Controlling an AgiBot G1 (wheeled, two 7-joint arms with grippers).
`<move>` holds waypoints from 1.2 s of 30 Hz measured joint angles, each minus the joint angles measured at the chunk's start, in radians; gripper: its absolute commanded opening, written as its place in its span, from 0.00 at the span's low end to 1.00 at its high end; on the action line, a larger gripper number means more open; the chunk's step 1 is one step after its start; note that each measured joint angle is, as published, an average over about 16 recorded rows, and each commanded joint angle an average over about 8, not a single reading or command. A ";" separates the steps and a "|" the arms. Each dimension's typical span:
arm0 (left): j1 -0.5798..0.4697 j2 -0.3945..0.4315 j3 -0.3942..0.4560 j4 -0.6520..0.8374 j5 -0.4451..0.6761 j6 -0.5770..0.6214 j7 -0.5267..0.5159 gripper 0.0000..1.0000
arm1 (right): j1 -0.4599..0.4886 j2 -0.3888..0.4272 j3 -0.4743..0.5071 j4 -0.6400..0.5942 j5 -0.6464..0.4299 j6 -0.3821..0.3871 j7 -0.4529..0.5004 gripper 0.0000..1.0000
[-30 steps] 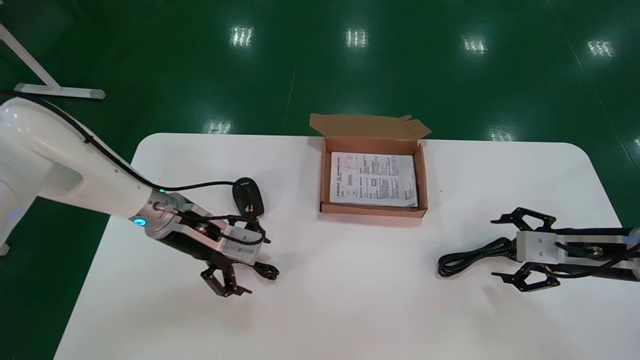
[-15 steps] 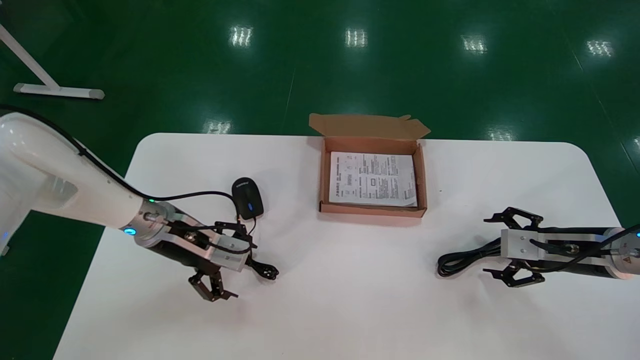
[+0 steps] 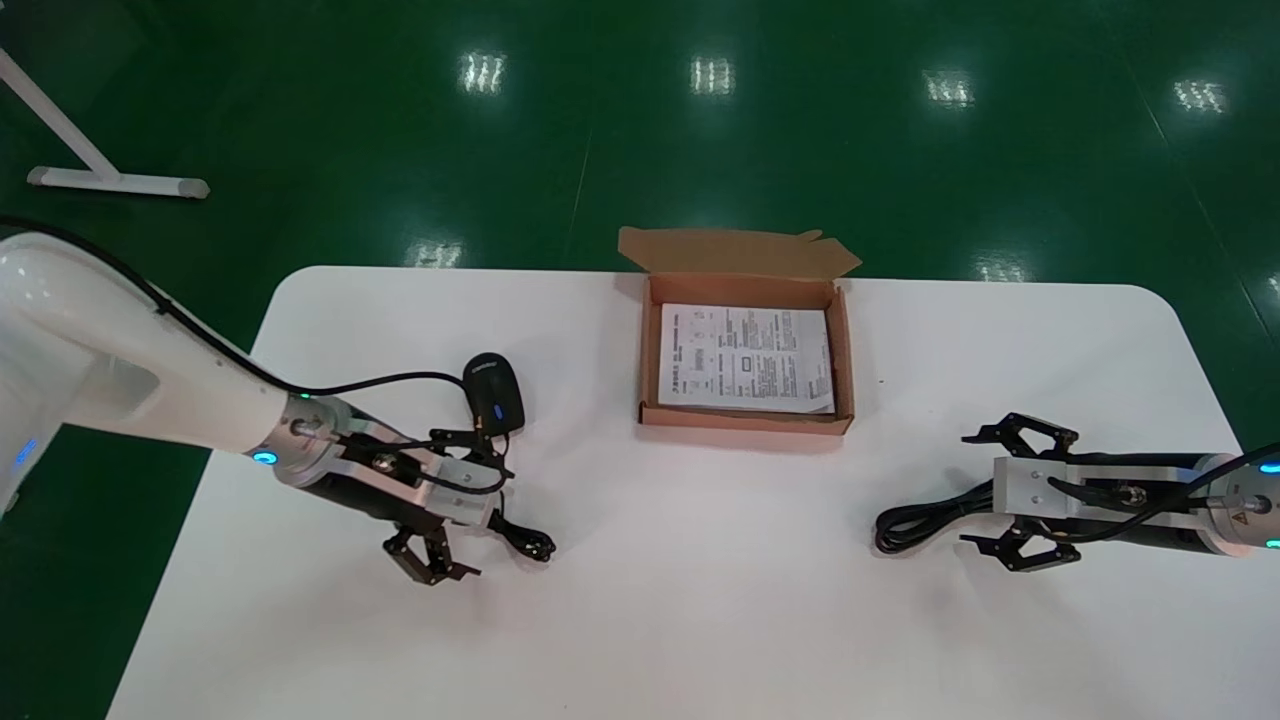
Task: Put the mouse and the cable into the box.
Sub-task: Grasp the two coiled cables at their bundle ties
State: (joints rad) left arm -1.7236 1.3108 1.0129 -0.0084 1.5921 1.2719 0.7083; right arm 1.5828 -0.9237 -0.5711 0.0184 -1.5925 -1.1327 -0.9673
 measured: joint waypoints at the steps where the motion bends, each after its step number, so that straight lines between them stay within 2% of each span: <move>1: 0.000 0.000 0.000 0.000 0.000 -0.001 0.000 0.04 | 0.000 0.000 0.000 -0.001 0.000 0.000 0.000 0.00; 2: 0.000 0.000 0.000 0.001 0.000 -0.002 0.000 0.00 | 0.000 0.000 0.000 -0.001 0.000 0.001 0.000 0.00; 36: -0.001 -0.002 0.000 -0.005 -0.001 0.010 -0.001 0.00 | -0.002 0.003 0.001 0.006 0.001 -0.004 0.001 0.00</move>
State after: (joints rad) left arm -1.7243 1.3090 1.0129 -0.0137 1.5911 1.2822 0.7071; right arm 1.5803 -0.9209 -0.5705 0.0246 -1.5912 -1.1362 -0.9667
